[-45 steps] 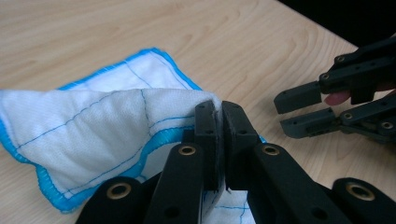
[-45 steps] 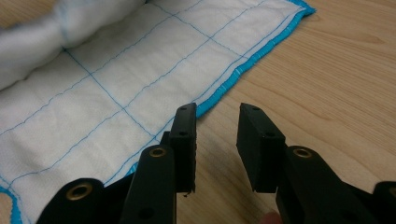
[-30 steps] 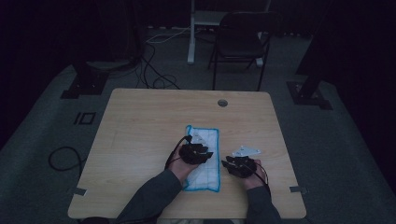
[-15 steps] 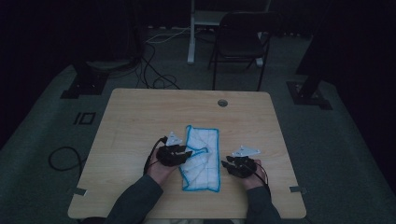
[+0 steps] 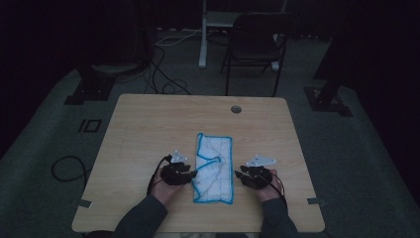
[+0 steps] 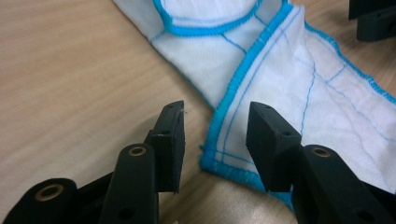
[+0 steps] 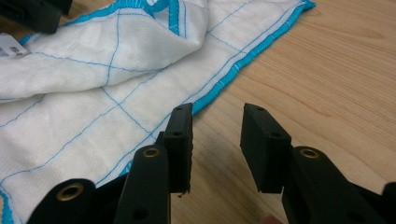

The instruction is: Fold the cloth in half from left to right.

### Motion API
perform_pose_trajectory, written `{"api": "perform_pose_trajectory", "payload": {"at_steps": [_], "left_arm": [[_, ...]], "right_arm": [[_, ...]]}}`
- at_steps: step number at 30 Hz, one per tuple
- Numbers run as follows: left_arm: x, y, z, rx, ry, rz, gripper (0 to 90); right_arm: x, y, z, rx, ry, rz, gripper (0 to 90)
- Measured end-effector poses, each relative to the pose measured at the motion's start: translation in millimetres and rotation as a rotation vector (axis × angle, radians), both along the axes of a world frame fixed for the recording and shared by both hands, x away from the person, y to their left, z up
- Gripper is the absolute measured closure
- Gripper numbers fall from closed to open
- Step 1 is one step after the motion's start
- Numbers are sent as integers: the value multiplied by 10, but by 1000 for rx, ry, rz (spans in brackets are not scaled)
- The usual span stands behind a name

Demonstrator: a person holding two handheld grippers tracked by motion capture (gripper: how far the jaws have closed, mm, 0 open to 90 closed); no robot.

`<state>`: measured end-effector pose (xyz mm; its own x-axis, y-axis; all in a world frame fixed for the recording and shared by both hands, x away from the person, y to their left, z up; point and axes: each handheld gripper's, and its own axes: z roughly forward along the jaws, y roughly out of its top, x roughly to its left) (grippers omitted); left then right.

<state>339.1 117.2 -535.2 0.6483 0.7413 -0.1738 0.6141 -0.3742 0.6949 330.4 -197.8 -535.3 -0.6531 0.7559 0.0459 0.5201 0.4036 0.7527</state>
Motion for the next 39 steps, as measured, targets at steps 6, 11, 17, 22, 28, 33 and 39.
{"api": "perform_pose_trajectory", "payload": {"at_steps": [6,11,17,22,28,33,39], "left_arm": [[-30,-12,-29,5,-8,4,577],[-86,-49,-41,4,-16,0,651],[-96,-64,-31,-12,-2,-5,838],[-125,-80,47,-35,-20,-21,872],[-166,-150,147,-51,-42,-58,873],[-178,-243,178,-59,-41,-91,874],[-225,-386,221,-67,-46,-139,871]], "right_arm": [[2,2,-5,-2,2,1,643],[3,8,-10,-3,4,0,645],[-2,34,-18,-13,5,9,645],[3,20,-16,-8,4,4,645],[5,18,-16,-9,2,4,646],[5,19,-17,-8,3,1,646],[7,9,-16,-6,3,-1,648]]}}
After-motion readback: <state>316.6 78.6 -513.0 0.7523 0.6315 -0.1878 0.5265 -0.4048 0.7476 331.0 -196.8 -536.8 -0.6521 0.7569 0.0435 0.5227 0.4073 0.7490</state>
